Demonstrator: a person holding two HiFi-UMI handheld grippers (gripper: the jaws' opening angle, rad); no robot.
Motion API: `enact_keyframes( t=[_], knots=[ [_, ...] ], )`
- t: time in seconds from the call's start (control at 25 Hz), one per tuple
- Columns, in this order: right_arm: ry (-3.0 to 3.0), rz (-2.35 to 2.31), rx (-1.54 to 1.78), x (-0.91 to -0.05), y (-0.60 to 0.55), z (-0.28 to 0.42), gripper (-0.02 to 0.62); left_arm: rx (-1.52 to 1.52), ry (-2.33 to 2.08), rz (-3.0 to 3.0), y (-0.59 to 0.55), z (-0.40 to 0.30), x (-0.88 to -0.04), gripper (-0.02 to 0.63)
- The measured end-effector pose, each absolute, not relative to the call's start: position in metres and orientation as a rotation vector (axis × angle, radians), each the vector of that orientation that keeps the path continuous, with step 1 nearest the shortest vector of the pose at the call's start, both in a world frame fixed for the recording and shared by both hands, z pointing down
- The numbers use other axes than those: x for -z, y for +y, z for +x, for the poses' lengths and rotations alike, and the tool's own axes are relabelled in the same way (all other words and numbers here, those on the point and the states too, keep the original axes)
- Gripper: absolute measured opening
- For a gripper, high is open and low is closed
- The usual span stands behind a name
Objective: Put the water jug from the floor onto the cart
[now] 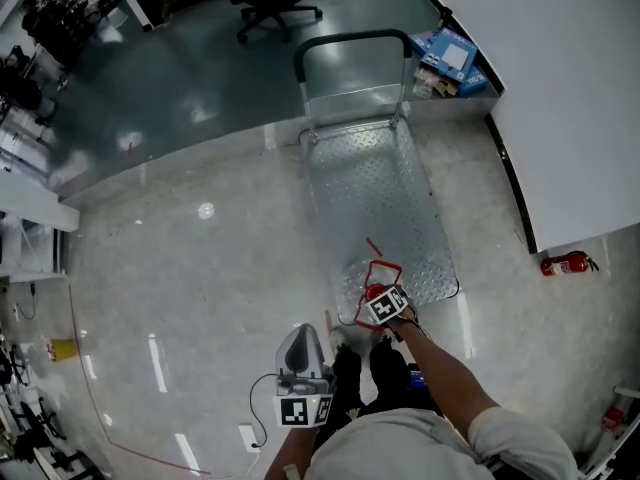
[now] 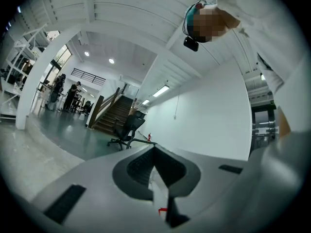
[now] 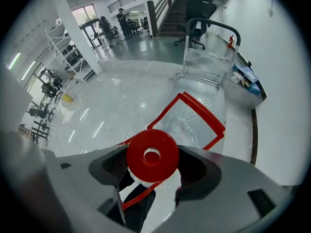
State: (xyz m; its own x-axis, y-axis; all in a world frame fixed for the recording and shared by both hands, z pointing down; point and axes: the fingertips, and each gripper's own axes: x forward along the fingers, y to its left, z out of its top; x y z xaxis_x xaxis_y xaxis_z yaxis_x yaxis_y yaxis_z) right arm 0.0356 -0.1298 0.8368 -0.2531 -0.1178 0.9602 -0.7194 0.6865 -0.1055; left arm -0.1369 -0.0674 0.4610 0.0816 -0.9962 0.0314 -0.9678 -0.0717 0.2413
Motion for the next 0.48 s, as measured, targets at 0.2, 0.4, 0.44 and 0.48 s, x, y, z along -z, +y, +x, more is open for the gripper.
enact_keyframes(
  t=[0.2,0.4,0.44,0.48],
  knots=[
    [-1.782,0.643,-0.619,-0.842,-0.141,0.015,0.307,0.174,-2.006,2.109,-0.067,-0.144,-0.474,0.003],
    [-1.756,0.590,-0.590,-0.844,-0.136,0.007,0.307,0.177,-2.017,2.086,-0.069,-0.147,-0.477,0.003],
    [-1.752,0.583,-0.594,-0.845,-0.135,0.008,0.307,0.177,-2.018,2.090,-0.070,-0.146,-0.477,0.003],
    [-1.749,0.574,-0.594,-0.846,-0.134,0.009,0.307,0.178,-2.018,2.093,-0.072,-0.146,-0.477,0.003]
  ],
)
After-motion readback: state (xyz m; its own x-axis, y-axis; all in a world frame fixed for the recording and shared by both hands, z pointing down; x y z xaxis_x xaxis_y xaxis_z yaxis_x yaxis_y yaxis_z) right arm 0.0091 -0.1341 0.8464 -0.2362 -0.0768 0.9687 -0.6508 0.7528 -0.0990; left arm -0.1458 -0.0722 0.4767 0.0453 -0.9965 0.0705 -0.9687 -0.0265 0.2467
